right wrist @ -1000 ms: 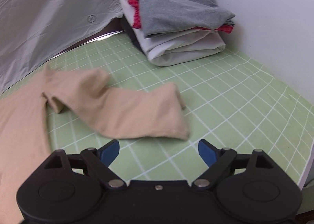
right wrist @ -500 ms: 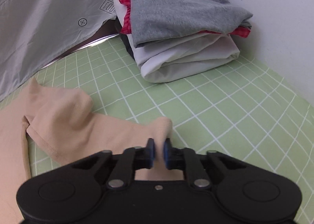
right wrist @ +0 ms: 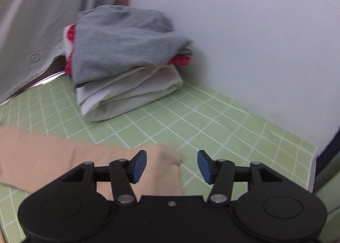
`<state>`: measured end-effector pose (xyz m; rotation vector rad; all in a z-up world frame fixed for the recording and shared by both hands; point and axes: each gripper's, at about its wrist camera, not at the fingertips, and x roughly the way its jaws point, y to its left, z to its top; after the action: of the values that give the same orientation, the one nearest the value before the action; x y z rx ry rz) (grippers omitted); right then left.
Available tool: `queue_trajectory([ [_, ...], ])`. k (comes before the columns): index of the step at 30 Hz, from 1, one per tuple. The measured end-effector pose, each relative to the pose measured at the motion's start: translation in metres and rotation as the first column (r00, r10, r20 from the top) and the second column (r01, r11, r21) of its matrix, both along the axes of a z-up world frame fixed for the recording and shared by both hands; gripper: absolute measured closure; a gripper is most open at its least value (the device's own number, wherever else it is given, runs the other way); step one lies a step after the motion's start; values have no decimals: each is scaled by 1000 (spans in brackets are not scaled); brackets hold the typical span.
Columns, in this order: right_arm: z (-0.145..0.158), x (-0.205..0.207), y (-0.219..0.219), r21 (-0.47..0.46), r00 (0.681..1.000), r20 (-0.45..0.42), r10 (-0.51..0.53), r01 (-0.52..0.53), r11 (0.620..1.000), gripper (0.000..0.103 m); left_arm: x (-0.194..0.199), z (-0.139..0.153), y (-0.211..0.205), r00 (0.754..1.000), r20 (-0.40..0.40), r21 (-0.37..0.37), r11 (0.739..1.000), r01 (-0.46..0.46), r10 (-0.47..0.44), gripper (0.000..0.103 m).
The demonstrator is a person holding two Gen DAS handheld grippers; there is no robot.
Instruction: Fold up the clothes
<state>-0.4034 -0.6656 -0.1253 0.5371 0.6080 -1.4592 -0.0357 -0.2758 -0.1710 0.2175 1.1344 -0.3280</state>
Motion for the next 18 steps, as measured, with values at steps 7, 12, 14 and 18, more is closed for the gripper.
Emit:
queue_trajectory([
  [7, -25, -10, -13, 108, 998, 51, 22, -27, 994, 46, 0, -1, -1, 1000, -2, 0, 1000, -1, 1, 0],
  [12, -33, -3, -16, 121, 997, 63, 46, -54, 991, 48, 0, -1, 0, 1000, 0, -2, 1000, -5, 5, 0],
  [14, -31, -2, -15, 109, 994, 68, 91, -98, 989, 70, -1, -1, 0, 1000, 2, -2, 1000, -6, 6, 0],
  [18, -29, -6, -17, 96, 996, -8, 87, -86, 992, 101, -2, -1, 0, 1000, 3, -3, 1000, -6, 6, 0],
])
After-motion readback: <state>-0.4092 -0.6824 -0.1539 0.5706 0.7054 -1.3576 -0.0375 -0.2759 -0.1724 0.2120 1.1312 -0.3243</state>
